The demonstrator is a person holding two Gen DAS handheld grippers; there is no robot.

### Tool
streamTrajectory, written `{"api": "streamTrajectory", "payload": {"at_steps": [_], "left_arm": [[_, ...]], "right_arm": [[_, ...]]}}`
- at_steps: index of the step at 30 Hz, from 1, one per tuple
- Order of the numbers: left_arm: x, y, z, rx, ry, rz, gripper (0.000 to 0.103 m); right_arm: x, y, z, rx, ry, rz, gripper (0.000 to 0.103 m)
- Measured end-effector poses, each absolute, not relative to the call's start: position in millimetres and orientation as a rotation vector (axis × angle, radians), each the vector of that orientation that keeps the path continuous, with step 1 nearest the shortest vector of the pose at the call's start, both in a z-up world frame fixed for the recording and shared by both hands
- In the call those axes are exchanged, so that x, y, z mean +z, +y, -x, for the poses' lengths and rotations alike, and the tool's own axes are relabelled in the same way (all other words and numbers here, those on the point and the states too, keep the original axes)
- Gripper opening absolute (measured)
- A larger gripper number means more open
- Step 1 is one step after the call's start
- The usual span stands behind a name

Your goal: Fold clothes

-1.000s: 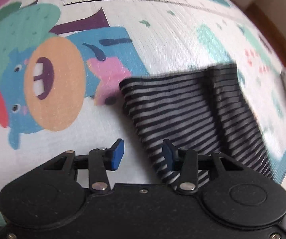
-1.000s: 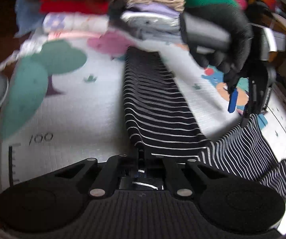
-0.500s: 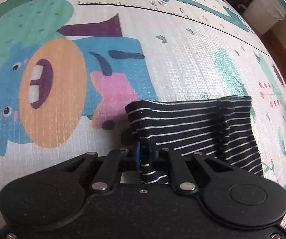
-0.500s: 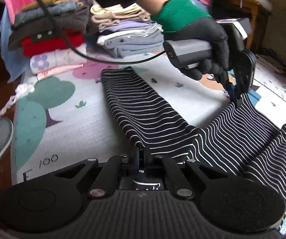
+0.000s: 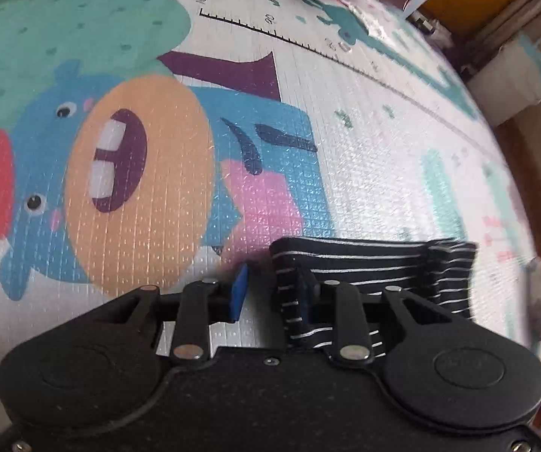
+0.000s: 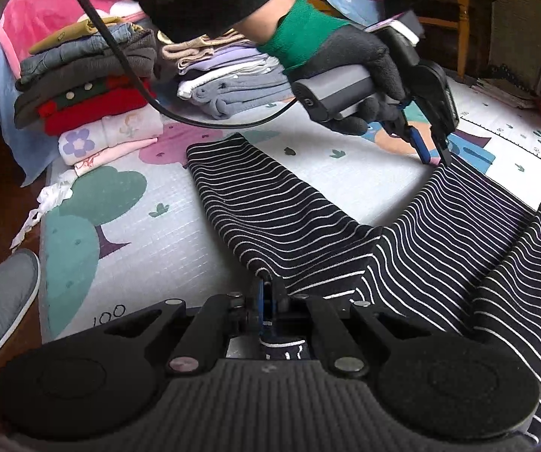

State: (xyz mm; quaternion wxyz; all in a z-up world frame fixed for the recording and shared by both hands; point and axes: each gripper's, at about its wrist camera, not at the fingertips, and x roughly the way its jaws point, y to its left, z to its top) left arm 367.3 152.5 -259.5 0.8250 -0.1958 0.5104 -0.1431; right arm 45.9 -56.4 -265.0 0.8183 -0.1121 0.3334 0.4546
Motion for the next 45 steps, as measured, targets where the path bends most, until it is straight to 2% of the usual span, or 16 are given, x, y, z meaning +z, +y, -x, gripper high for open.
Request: {"api": "streamTrajectory", "payload": {"at_steps": [10,13,22,23,28,37,45], "left_arm": [[-262,155,-369,-0.417,1.027,0.436,0.026],[-266,146,-368,-0.391,1.029,0.338,0.019],[-265,137,-364,-0.360,1.013,0.317,0.019],[-263,136,-365,-0.356,1.017,0.309,0.007],[-247,125,-367,-0.349,1.054,0.258,0.005],[-213,79,-374,-0.300,1.089,0.265,0.005],[-228,15,-379,-0.253,1.130,0.181,0.005]], "right_arm": [[-267,-63,-48,0.953,0.731,0.188,0.006],[-270,-65,-49,0.949,0.745,0.178,0.006],[-271,-65,-48,0.954,0.742,0.169,0.006],[-271,-65,-47,0.955,0.741,0.167,0.006],[-264,-75,-47,0.946,0.713,0.124,0.006],[-263,-140,-57,0.826,0.776,-0.147,0.005],[-286,-182,-61,0.734,0.885,-0.387,0.006]]}}
